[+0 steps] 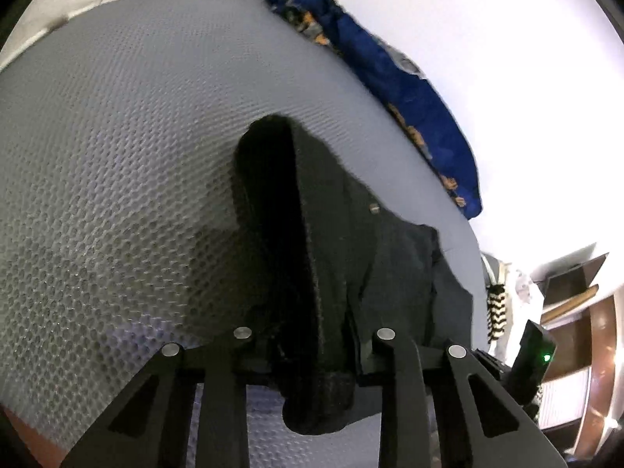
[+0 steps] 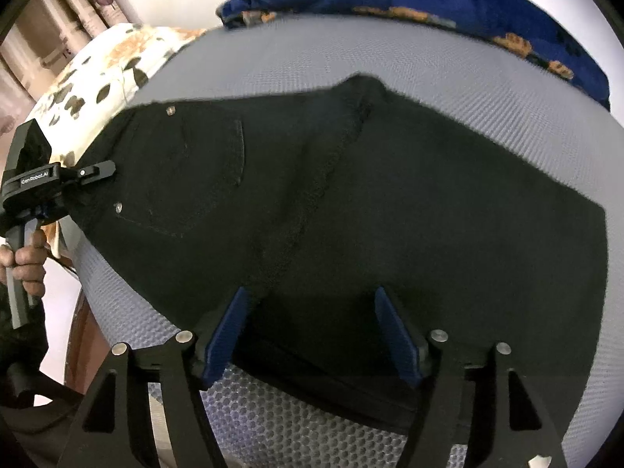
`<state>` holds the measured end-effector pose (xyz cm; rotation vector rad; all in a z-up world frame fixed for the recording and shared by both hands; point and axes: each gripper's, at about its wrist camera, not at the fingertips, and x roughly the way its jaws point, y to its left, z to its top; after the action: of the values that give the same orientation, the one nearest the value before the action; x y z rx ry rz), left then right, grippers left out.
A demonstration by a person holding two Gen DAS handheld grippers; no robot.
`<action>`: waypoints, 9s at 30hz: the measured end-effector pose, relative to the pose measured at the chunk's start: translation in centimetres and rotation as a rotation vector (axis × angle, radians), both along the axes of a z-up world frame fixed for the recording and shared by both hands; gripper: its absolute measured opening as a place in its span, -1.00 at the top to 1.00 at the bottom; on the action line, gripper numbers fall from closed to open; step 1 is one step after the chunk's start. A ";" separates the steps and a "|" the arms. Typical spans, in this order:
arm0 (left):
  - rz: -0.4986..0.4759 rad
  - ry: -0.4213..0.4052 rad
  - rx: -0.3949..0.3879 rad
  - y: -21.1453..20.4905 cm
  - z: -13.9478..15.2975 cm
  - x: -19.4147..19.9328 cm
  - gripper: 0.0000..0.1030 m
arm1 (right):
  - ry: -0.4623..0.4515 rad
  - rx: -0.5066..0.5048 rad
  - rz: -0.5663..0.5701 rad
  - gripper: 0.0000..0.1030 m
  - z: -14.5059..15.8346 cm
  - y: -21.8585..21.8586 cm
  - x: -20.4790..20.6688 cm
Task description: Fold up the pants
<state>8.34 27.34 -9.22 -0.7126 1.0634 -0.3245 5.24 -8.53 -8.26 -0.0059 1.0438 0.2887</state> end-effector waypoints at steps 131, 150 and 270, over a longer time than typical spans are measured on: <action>-0.372 -0.176 0.456 -29.2 4.8 0.7 -0.38 | 0.058 0.395 -0.514 0.40 0.3 -25.9 0.1; -0.582 -0.109 0.369 -32.7 1.7 -1.8 -0.38 | 0.056 0.305 -0.413 0.81 1.9 -23.9 -7.2; -0.262 -0.151 0.315 -22.0 3.8 21.8 0.61 | 0.030 0.540 -0.174 0.58 3.0 -20.1 20.9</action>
<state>30.18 5.30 -5.44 -0.2626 1.0346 -0.4174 26.09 -28.68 -5.27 0.5742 0.9626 0.4046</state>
